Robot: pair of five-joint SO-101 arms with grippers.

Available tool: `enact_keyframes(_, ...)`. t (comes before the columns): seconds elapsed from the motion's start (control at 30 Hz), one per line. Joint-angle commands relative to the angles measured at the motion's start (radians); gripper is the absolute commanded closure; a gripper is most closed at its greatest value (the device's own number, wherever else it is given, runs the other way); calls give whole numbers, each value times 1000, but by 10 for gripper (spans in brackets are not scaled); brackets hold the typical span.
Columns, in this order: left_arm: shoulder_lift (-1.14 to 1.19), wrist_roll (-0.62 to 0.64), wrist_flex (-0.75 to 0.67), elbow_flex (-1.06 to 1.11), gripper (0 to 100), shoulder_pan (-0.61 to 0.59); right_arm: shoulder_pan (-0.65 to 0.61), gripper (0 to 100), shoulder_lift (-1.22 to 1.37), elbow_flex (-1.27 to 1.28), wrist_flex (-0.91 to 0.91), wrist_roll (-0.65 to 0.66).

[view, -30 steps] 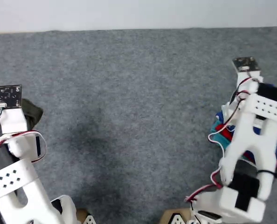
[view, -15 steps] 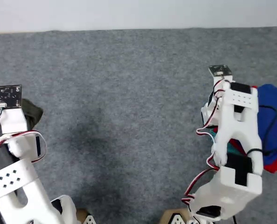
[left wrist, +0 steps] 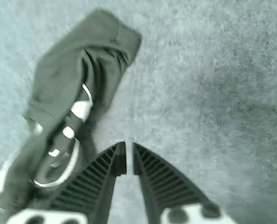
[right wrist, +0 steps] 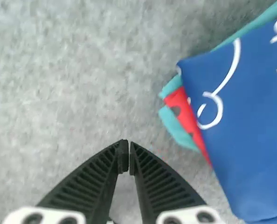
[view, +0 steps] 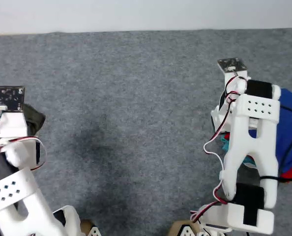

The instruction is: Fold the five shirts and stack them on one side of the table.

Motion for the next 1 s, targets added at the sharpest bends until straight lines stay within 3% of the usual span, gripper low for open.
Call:
enact_keyframes(0.0, -5, -87, -11, -82, 884, -17, -8, 989, -54, 14, 58, -12)
enact_keyframes(0.3, 437, -356, -55, -334, 833, -186, -7, 989, -54, 150, 136, -12)
enact_keyframes(0.6, 961, -473, -55, -682, 795, -144, -7, 989, -48, 212, 128, -12)
enact_keyframes(0.97, 1376, -480, -61, -1000, 763, -74, -8, 989, -53, 213, 150, -11)
